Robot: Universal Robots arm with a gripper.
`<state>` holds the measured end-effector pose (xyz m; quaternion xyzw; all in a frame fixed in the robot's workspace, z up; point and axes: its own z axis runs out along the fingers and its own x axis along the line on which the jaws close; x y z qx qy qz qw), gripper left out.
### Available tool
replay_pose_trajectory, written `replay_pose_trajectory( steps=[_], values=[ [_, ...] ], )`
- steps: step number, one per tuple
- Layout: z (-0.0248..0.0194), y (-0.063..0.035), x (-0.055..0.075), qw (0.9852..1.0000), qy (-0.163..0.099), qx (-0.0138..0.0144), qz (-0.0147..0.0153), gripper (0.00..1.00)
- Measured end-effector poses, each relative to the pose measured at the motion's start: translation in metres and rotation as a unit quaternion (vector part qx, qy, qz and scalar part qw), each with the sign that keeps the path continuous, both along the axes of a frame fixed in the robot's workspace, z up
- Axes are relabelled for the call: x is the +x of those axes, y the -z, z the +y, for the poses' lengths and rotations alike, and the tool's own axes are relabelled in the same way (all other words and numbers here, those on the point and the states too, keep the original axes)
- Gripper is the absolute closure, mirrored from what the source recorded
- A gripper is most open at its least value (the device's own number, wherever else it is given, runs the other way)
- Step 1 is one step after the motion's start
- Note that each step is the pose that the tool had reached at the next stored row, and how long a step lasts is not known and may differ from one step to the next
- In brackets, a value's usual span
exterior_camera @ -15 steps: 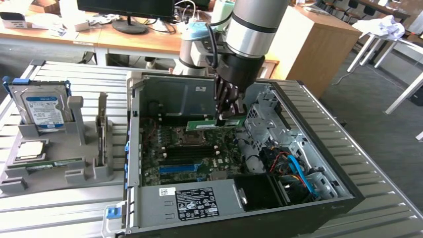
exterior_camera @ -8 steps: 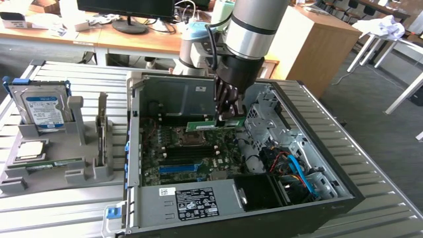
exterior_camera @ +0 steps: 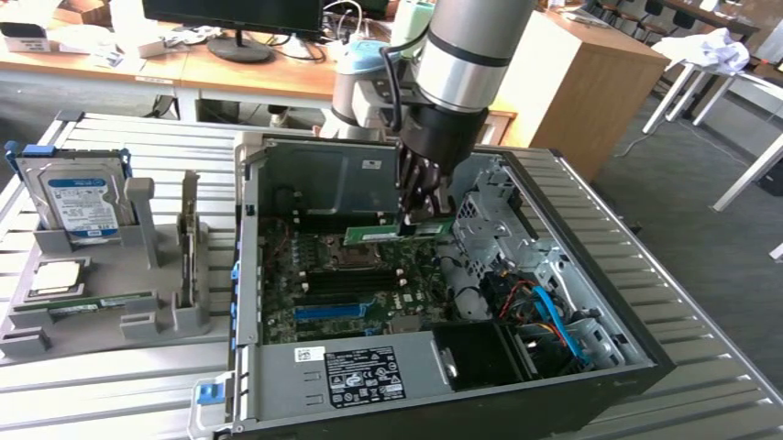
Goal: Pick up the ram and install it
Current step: 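Insert the ram into the slot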
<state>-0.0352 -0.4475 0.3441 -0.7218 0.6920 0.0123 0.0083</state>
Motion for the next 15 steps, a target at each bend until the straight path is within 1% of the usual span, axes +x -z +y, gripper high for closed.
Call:
replay_pose_trajectory(
  steps=[15],
  values=[
    [0.0000,0.0049,0.0000,1.0000,0.000,0.0000,0.0000,0.87]
  ],
)
